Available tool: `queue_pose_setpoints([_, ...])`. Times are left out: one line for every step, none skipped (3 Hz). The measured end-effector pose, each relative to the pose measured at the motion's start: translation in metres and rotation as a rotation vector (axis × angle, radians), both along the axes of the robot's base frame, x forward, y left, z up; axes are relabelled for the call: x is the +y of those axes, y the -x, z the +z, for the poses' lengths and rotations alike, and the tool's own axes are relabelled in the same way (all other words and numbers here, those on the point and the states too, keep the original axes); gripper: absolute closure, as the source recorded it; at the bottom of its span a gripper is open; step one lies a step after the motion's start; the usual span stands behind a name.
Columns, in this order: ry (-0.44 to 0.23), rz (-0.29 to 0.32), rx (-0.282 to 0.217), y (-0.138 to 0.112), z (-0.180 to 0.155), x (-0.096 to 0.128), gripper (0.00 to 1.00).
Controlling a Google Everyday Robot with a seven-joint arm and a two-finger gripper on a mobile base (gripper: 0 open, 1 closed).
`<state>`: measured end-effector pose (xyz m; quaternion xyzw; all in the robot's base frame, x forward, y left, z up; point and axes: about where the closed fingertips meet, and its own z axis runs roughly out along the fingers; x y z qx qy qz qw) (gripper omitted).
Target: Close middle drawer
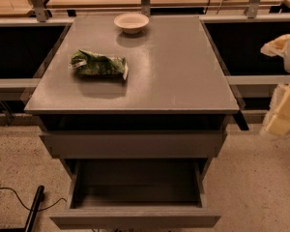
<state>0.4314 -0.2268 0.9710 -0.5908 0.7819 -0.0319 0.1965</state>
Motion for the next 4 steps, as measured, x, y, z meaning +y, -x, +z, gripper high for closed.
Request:
queue_pose_setpoints([-0.121,-0.046,-0.09,0.019,-0.024,-0.043,0.0])
queue_pose_setpoints([-0.171,-0.055,-0.179,0.031,-0.011,-0.059,0.0])
queue_pose_setpoints([-0.14,-0.038,-0.113,0.026,-0.03,-0.051,0.0])
queue_pose_setpoints([-0.172,0.023,-0.072,0.03,-0.08,-0.026,0.0])
